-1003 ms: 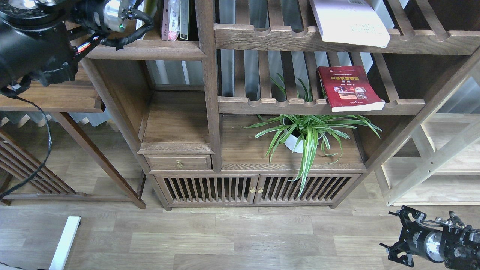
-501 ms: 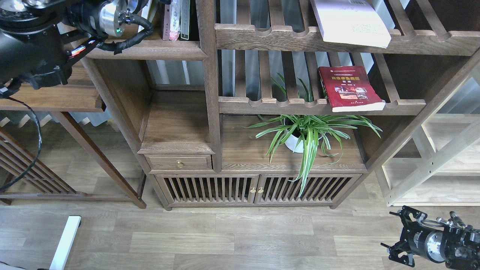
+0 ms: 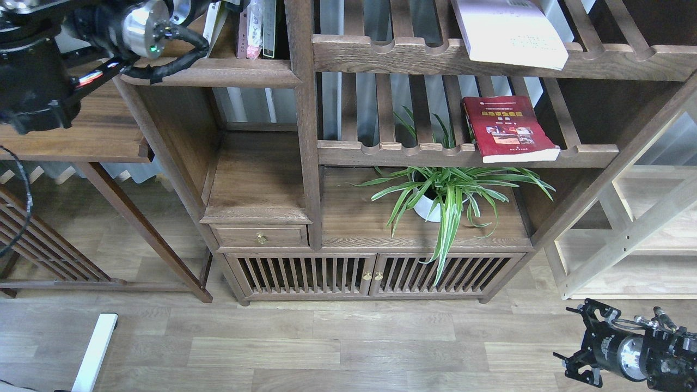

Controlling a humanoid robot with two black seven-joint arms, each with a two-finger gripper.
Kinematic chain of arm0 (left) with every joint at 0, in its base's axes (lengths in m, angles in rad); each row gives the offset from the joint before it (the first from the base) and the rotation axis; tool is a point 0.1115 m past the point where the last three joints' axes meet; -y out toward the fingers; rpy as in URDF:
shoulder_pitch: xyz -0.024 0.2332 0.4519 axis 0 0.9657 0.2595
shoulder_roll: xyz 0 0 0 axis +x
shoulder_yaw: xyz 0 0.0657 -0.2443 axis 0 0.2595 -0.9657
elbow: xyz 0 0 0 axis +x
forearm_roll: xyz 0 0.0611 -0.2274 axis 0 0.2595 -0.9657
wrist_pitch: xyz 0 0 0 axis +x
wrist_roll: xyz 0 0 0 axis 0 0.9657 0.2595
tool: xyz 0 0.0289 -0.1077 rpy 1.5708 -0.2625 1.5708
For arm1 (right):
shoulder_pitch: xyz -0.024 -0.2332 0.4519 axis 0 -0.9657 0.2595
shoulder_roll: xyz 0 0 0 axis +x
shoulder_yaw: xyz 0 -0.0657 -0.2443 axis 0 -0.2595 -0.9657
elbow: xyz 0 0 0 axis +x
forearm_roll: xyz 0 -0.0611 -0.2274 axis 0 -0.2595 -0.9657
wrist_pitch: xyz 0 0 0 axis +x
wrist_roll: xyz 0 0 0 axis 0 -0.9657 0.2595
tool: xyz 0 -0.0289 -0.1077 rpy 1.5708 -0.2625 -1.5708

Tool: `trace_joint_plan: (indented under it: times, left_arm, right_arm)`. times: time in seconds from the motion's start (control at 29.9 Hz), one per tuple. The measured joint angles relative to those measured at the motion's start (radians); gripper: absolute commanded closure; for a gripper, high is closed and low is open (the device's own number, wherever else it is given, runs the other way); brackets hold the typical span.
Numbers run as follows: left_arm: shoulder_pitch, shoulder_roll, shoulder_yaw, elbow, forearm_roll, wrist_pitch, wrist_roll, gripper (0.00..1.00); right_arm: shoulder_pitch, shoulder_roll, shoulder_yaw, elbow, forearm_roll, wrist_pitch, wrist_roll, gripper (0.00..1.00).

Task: Organize books on shelf
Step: 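Withdraw the left gripper from the upper shelf and lower it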

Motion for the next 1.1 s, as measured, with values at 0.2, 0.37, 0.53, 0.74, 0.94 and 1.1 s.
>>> trace_joint_plan:
  times: [0.2, 0.37, 0.53, 0.74, 0.94, 1.1]
  left_arm:
    - [0.001, 0.061, 0.001, -0.07, -0.004, 0.0, 0.0, 0.19]
    - [0.001, 0.107, 0.003, -0.122, -0.013, 0.0, 0.0, 0.19]
    - [0.003, 0.141, 0.004, -0.166, -0.015, 0.0, 0.0, 0.19]
    - [0.004, 0.172, 0.006, -0.217, -0.015, 0.001, 0.0, 0.19]
    - [0.008, 0.203, 0.012, -0.274, -0.015, 0.001, 0.0, 0.18]
    - [0.013, 0.237, 0.022, -0.343, -0.016, 0.001, -0.001, 0.18]
  right_arm:
    - [-0.001, 0.004, 0.0, 0.0, 0.001, -0.001, 0.0, 0.0]
    - [-0.009, 0.004, 0.0, 0.0, 0.004, -0.015, 0.0, 0.0]
    - [-0.018, 0.004, 0.0, 0.0, 0.005, -0.019, 0.0, 0.0]
    - [-0.02, 0.004, 0.0, 0.0, 0.005, -0.019, 0.0, 0.0]
    - [-0.022, 0.004, 0.0, 0.0, 0.005, -0.025, 0.0, 0.0]
    - [-0.022, 0.002, 0.0, 0.0, 0.005, -0.025, 0.0, 0.0]
